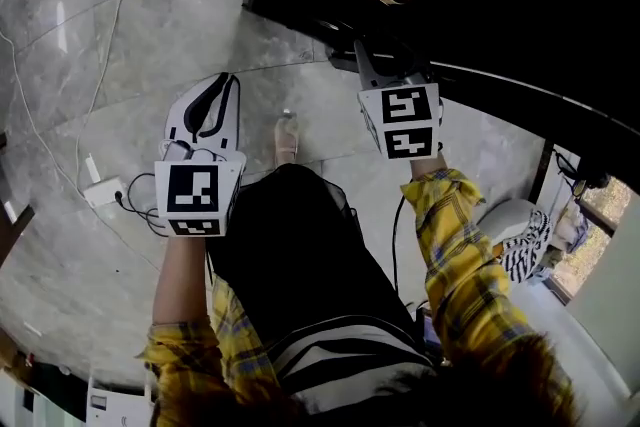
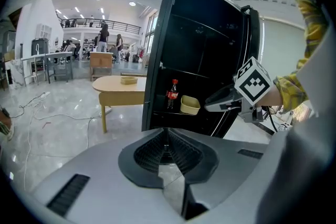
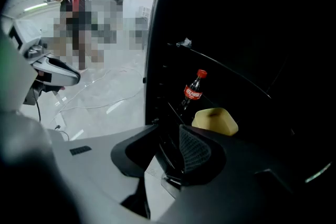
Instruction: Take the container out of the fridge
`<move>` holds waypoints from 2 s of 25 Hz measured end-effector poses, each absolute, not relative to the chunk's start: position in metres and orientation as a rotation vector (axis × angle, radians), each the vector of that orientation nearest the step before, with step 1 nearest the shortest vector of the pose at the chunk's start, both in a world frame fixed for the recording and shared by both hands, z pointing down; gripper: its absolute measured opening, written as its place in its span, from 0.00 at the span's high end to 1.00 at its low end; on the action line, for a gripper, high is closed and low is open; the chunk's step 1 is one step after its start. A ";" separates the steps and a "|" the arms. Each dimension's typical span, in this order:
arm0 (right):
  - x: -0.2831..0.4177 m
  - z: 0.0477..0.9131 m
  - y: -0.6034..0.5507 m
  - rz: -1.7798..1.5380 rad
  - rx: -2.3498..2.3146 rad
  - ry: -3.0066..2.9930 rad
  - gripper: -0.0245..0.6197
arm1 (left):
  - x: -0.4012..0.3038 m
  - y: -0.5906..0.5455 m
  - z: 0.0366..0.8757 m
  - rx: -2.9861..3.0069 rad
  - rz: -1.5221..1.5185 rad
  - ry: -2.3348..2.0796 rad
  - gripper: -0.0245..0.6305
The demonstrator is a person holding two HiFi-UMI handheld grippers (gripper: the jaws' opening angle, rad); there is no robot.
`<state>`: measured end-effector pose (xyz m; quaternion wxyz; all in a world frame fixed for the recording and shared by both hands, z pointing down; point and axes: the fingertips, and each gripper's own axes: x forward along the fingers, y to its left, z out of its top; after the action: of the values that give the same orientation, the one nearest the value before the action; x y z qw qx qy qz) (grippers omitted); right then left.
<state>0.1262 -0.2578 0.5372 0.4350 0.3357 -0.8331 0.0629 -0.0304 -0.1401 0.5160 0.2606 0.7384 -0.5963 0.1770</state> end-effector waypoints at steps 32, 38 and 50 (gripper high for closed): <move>0.138 0.618 -0.369 -0.039 0.880 -1.892 0.78 | -0.019 -0.209 0.590 1.982 0.482 -1.576 0.92; 0.140 0.629 -0.375 -0.065 0.841 -1.861 0.78 | -0.017 -0.207 0.595 1.969 0.491 -1.587 0.92; 0.138 0.632 -0.367 -0.075 0.767 -1.850 0.90 | -0.029 -0.201 0.591 1.953 0.510 -1.611 0.92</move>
<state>0.1379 -0.3672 0.6317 0.5384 0.3225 -0.7779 -0.0315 -0.0286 -0.2008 0.5908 0.2759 0.7268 -0.5997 0.1898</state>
